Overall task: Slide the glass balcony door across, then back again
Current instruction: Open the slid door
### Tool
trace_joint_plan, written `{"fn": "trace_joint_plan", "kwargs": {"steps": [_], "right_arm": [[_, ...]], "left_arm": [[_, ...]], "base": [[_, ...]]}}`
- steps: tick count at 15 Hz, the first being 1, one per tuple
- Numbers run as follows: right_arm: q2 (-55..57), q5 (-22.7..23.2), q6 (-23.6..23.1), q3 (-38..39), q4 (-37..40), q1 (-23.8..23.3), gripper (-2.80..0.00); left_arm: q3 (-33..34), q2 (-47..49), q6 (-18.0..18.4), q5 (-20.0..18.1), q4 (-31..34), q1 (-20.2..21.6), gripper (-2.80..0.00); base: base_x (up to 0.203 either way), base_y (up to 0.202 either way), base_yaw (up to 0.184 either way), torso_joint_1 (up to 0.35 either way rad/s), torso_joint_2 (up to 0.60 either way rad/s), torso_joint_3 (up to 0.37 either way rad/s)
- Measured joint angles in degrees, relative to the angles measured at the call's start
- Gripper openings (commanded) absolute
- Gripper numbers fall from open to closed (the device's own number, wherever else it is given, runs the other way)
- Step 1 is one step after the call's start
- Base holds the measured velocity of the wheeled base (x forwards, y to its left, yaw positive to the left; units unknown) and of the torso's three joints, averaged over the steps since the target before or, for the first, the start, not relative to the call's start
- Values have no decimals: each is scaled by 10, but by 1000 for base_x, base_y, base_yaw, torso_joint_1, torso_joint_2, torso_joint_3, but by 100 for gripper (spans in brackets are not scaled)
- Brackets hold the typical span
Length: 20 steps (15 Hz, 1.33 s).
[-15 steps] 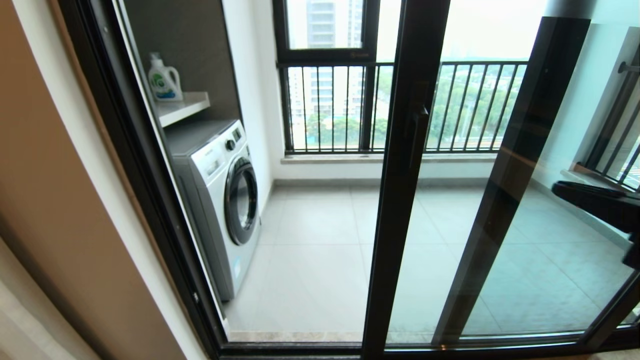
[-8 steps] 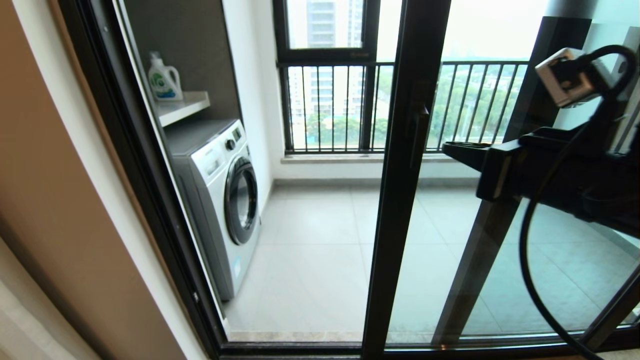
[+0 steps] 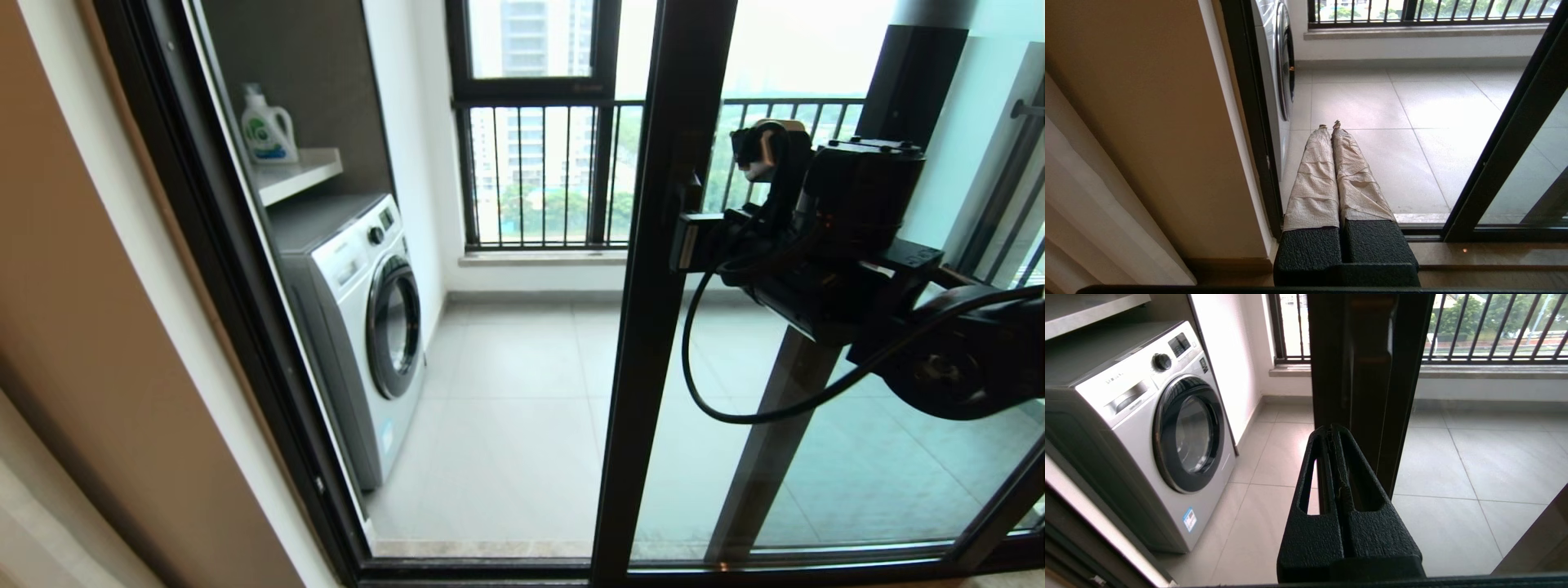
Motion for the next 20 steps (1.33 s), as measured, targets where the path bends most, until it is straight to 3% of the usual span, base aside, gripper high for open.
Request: {"fn": "trace_joint_plan", "kwargs": {"steps": [7,20], "right_arm": [[36,-1,-3,-25,3,-45,-280],[8,2,-37,37,0,-118,-280]], "left_arm": [[0,0,0,0,0,0,-280],[0,0,0,0,0,0,-280]], "base": [[0,0,0,0,0,0],[0,0,0,0,0,0]]}}
